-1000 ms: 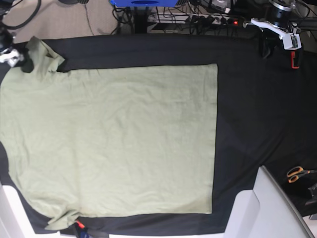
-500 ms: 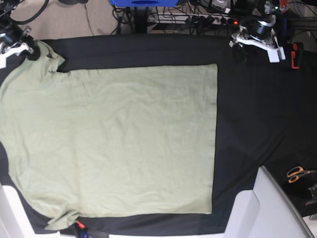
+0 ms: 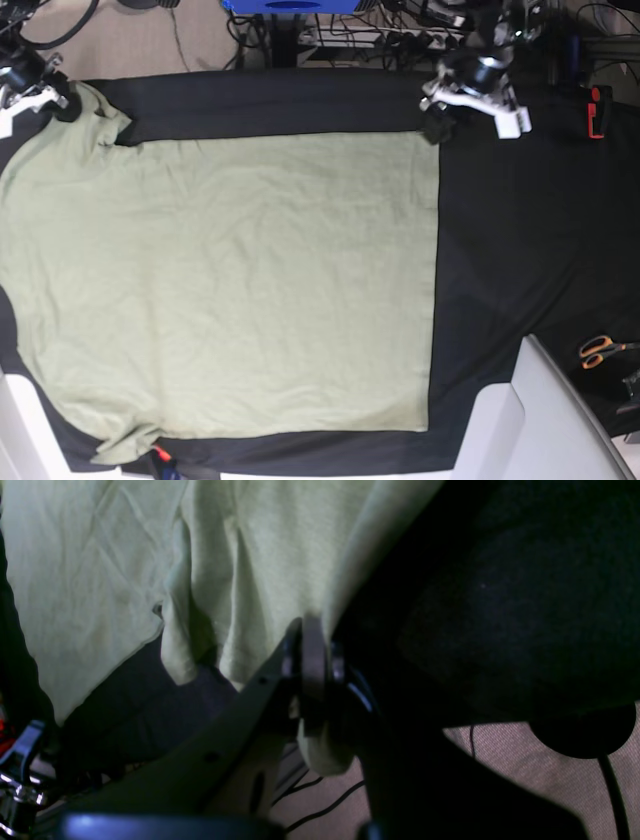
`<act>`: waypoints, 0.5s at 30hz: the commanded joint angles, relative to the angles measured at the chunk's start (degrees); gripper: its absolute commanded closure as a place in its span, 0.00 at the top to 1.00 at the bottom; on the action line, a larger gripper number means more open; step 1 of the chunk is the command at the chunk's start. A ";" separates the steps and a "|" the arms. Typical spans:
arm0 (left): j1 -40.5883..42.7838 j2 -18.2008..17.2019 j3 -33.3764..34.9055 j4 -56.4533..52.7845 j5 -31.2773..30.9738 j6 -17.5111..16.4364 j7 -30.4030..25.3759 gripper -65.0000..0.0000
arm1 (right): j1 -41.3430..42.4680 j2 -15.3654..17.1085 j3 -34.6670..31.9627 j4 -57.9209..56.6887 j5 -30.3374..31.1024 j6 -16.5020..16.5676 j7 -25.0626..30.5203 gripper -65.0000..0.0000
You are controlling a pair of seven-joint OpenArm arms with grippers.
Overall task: Fold the T-shirt properly
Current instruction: 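Grasp the shirt edge with both grippers at shoulder and hem corner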
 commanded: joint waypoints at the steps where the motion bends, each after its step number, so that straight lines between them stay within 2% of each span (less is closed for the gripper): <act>1: 0.52 0.31 0.00 -0.72 0.35 0.61 1.69 0.46 | -0.34 0.65 -0.13 0.31 -1.26 -0.38 -0.84 0.01; 9: -2.03 1.19 3.87 -1.95 0.35 0.61 1.69 0.46 | -0.34 0.65 -0.13 0.31 -1.26 -0.38 -0.84 0.01; 15: -3.88 1.37 3.78 -4.85 0.35 0.61 1.69 0.45 | -0.34 0.65 -0.13 0.31 -1.26 -0.38 -0.84 0.01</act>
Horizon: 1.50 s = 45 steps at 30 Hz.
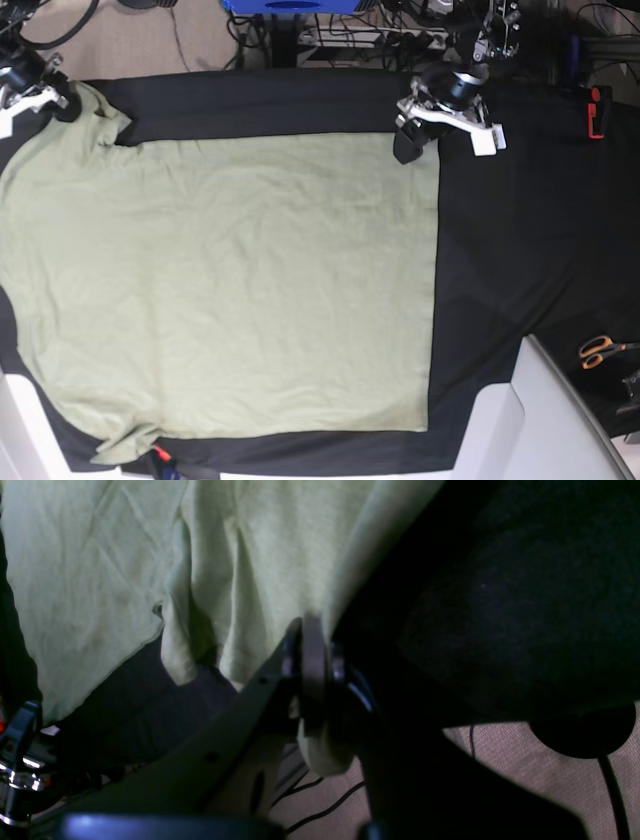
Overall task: Fold the T-shirt properly
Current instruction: 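Grasp the shirt edge with both grippers at shoulder and hem corner, then lift the grasped edge and fold it lengthwise over the shirt's middle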
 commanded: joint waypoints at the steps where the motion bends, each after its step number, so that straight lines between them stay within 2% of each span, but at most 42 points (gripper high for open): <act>1: 0.80 -0.07 -0.11 -0.66 1.60 2.18 2.79 0.41 | -0.34 0.65 -0.04 0.31 -1.24 -0.36 -1.04 0.01; 2: 0.80 -0.07 -0.29 -0.66 1.60 2.18 2.79 0.33 | -0.34 0.65 -0.04 0.31 -1.24 -0.36 -1.04 0.01; 4: 0.80 -0.07 -0.46 -0.74 1.60 2.18 2.79 0.09 | -0.34 0.65 -0.04 0.31 -1.24 -0.36 -1.04 0.00; 5: 0.80 -0.07 -0.46 -0.74 1.60 2.18 2.70 0.00 | -0.34 0.65 -0.04 0.31 -1.24 -0.36 -1.04 0.00; 8: 0.19 -0.25 -0.38 -0.39 1.60 2.18 2.79 0.00 | -0.34 0.65 -0.13 0.67 -1.24 -0.36 -1.30 0.00; 12: 0.36 -0.60 -0.55 0.22 1.60 2.27 2.87 0.00 | -0.07 0.65 -0.04 2.78 -1.24 -0.36 -5.35 0.00; 17: 1.07 -0.95 -0.64 6.90 1.69 2.62 8.94 0.00 | 0.80 0.65 -0.04 9.37 -1.24 -0.36 -7.98 0.00; 22: 1.24 -0.95 -0.64 14.90 1.78 8.51 13.25 0.00 | 3.00 0.91 0.31 10.86 -1.15 -0.36 -9.48 0.00; 27: 0.19 -0.95 -0.64 20.97 1.78 8.86 18.96 0.00 | 5.55 3.28 0.22 10.34 -1.24 -0.36 -9.57 0.00; 33: -3.95 -0.69 -0.64 20.97 1.78 8.86 24.68 0.00 | 9.60 6.54 0.04 10.25 -1.24 -0.36 -11.24 0.00; 40: -7.29 -0.60 -0.64 20.36 1.69 8.95 25.03 0.00 | 16.28 9.09 -0.04 3.39 -1.24 -0.36 -11.85 0.00; 45: -10.80 -0.60 -0.64 15.70 1.69 8.95 25.03 0.00 | 21.11 11.46 -0.13 -2.85 -2.47 -0.36 -11.85 0.00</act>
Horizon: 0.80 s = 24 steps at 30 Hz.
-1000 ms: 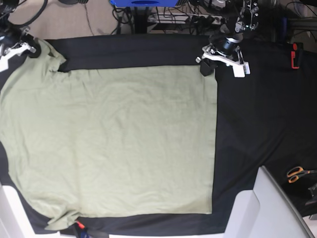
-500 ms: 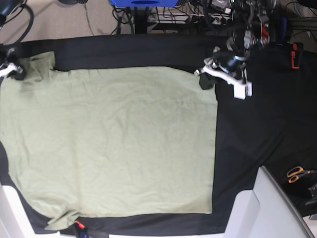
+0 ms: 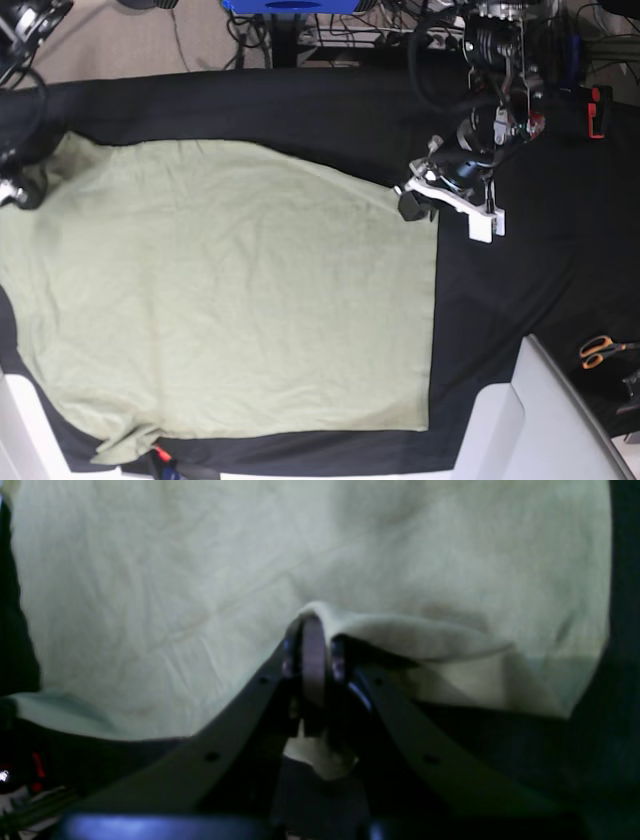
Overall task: Fold the T-shirt properly
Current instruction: 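Lift the grasped edge and fold it lengthwise over the shirt's middle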
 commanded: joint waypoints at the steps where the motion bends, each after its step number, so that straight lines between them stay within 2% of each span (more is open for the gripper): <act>1: -0.82 -0.14 -0.09 -0.09 -0.72 -0.40 -0.57 0.00 | 2.06 1.76 0.09 -0.13 -0.18 0.32 1.20 0.00; 5: -3.01 -0.14 -0.09 -2.46 -0.72 -0.40 -0.57 0.00 | 5.84 1.76 0.09 -3.03 -6.86 0.32 4.36 0.00; 12: -7.15 -0.23 -0.09 -5.89 -0.72 -0.40 -0.57 0.00 | 12.26 2.28 0.09 -12.87 -14.68 0.32 10.95 0.00; 18: -10.22 -0.49 -0.36 -9.76 -0.63 -0.40 -0.83 0.00 | 16.21 3.43 0.09 -18.24 -16.79 0.32 16.32 0.00; 24: -14.00 -0.49 -4.14 -13.36 -0.54 -0.40 -0.83 0.00 | 19.11 4.75 0.09 -22.63 -17.06 0.32 20.89 0.00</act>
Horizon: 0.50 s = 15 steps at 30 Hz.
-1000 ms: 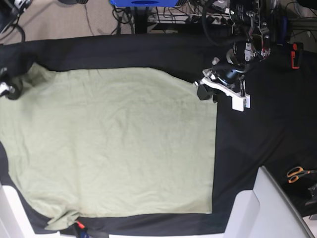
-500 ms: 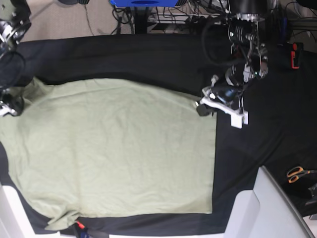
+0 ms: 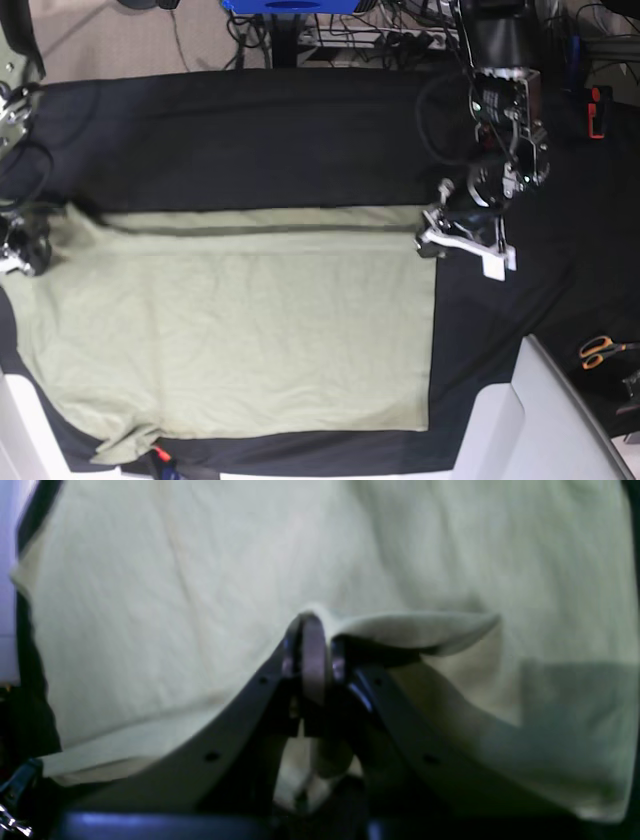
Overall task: Fold the T-shirt properly
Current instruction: 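Lift the grasped edge and fold it lengthwise over the shirt's middle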
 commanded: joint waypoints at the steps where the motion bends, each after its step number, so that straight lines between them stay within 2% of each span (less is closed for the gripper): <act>1: -1.79 -0.25 -0.01 0.47 -0.80 -0.45 -0.83 0.00 | 1.81 1.75 0.09 -0.21 0.80 0.47 1.99 0.01; 5: -3.99 -0.25 -0.01 -0.76 -0.71 -0.45 -0.92 0.00 | 2.33 1.93 -0.62 -1.27 0.80 0.47 5.86 0.01; 11: -6.80 -0.25 0.43 -3.66 -0.71 -0.45 -1.01 0.00 | 2.42 1.31 -9.58 -1.44 1.06 0.47 12.19 0.01; 15: -8.82 -0.25 0.43 -6.13 -0.63 -0.45 -1.09 0.00 | 3.30 0.52 -10.73 -1.53 1.06 0.47 14.74 0.01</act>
